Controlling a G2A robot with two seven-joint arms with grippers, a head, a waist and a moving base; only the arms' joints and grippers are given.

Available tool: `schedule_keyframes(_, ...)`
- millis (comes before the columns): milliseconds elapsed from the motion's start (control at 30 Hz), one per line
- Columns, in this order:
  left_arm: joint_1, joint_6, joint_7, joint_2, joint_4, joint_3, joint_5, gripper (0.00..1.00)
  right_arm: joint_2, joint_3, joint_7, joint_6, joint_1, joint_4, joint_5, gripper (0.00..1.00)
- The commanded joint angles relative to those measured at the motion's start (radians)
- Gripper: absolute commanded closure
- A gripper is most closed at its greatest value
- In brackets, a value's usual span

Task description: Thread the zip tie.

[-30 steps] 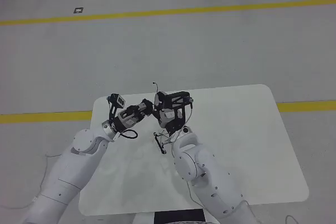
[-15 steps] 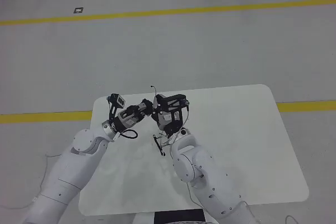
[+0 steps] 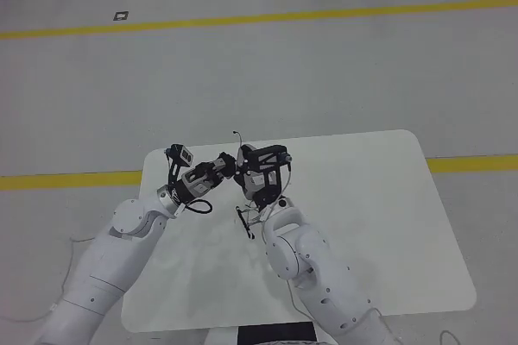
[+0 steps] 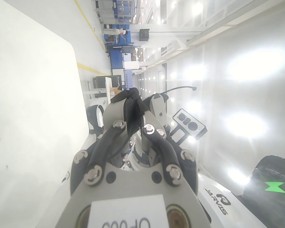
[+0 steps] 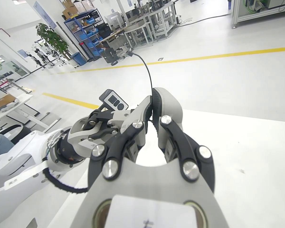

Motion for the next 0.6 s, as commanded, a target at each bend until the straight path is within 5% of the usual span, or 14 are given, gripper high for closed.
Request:
schedule_keyframes(0, 0.000, 0.000, 0.000, 0.000, 0.000, 0.000, 0.000, 1.00, 0.000, -0.001, -0.001, 0.001, 0.002, 0.003, 0.001, 1.00)
schedule_keyframes(567, 0.000, 0.000, 0.000, 0.000, 0.000, 0.000, 0.000, 1.00, 0.000, -0.003, -0.004, 0.011, 0.007, 0.013, -0.008, 1.00)
